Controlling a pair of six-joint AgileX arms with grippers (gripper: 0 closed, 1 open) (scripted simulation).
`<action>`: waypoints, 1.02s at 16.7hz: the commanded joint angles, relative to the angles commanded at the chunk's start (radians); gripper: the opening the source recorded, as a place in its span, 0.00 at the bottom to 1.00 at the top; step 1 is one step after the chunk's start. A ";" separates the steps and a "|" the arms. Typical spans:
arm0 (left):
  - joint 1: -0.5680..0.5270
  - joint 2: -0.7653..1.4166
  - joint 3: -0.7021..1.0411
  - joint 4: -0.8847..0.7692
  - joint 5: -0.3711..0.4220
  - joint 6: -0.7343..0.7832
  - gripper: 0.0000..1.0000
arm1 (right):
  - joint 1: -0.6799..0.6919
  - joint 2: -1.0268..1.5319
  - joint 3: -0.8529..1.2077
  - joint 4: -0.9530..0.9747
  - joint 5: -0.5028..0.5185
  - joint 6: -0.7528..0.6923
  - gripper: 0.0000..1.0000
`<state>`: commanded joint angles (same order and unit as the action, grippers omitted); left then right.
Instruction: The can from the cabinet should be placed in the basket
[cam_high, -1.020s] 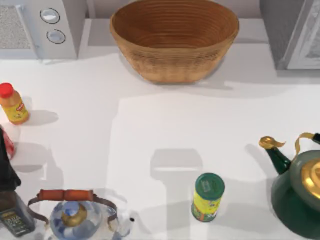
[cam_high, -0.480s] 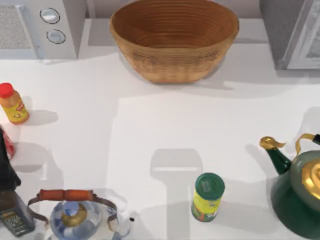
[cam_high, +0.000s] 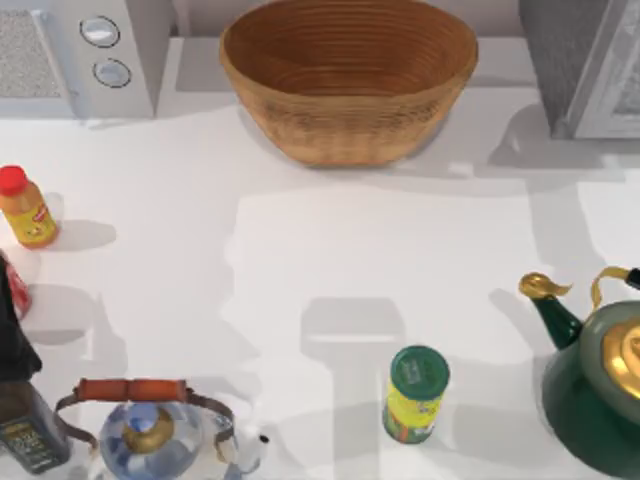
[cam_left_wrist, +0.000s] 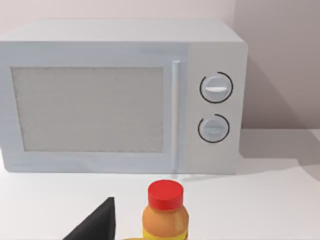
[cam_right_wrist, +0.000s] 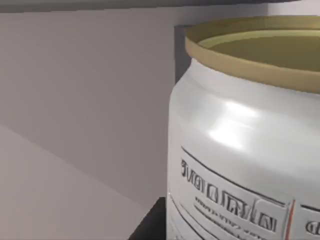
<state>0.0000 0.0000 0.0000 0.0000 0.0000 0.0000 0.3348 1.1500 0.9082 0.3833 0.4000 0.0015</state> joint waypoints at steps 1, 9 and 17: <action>0.000 0.000 0.000 0.000 0.000 0.000 1.00 | 0.033 0.104 0.072 0.021 0.030 0.001 0.00; 0.000 0.000 0.000 0.000 0.000 0.000 1.00 | 0.258 0.819 0.556 0.142 0.227 0.012 0.00; 0.000 0.000 0.000 0.000 0.000 0.000 1.00 | 0.326 1.038 0.708 0.176 0.286 0.017 0.00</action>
<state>0.0000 0.0000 0.0000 0.0000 0.0000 0.0000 0.6610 2.1877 1.6160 0.5590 0.6861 0.0183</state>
